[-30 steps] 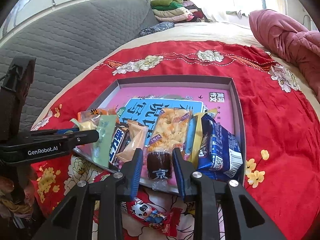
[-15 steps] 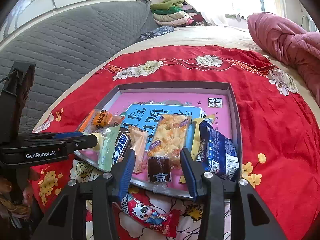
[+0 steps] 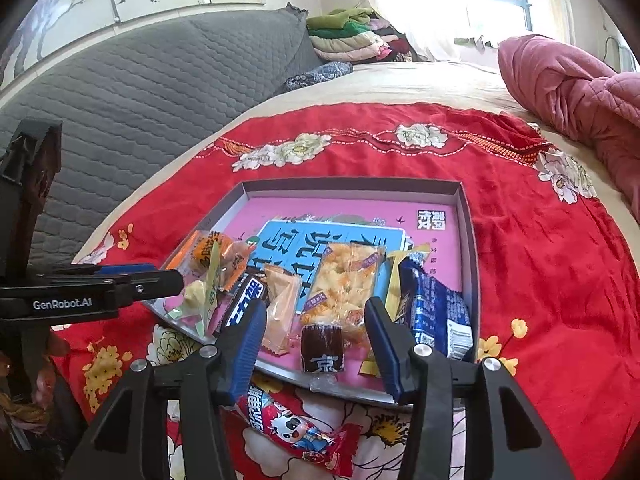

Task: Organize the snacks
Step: 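Lower the brown cake into the tray and open right tool while left tool releases the green bag, then withdraw both open tools toward the candy wrapper and round cookie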

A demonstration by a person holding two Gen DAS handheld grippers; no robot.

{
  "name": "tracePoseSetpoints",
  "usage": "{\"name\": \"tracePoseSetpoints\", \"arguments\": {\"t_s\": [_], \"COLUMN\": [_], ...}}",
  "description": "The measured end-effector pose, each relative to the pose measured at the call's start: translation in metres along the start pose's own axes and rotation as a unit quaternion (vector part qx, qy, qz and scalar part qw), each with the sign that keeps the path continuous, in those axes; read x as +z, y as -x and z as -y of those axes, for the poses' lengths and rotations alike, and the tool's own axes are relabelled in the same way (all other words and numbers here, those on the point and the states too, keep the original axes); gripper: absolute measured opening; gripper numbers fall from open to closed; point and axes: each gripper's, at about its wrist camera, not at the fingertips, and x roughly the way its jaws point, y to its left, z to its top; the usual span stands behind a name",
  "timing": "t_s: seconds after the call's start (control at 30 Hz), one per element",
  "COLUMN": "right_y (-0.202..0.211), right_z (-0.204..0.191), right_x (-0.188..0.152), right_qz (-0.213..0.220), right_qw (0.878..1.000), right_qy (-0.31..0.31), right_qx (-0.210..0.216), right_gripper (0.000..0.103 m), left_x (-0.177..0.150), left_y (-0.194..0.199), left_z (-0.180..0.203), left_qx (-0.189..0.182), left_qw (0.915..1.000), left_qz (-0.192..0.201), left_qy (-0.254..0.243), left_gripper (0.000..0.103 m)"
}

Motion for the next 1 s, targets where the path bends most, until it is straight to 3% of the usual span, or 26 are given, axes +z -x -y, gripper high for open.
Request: {"name": "tracePoseSetpoints", "arguments": {"t_s": [0.5, 0.63, 1.0], "right_y": [0.032, 0.04, 0.058], "right_z": [-0.003, -0.013, -0.016], "right_x": [0.001, 0.001, -0.005], "right_qz": [0.038, 0.051, 0.05], "right_qw": [0.999, 0.998, 0.997], "right_qy": [0.006, 0.029, 0.034], "right_qx": [0.039, 0.035, 0.047], "right_gripper": [0.056, 0.063, 0.067], "left_x": [-0.008, -0.009, -0.021], "left_y": [0.021, 0.029, 0.037], "left_z": [0.001, 0.006, 0.013], "left_qx": [-0.005, -0.006, -0.009], "left_qw": [1.0, 0.9999, 0.9996], "left_qz": [-0.002, 0.002, -0.006], "left_qy": [-0.004, -0.008, -0.026], "left_gripper": [0.055, 0.057, 0.058]}}
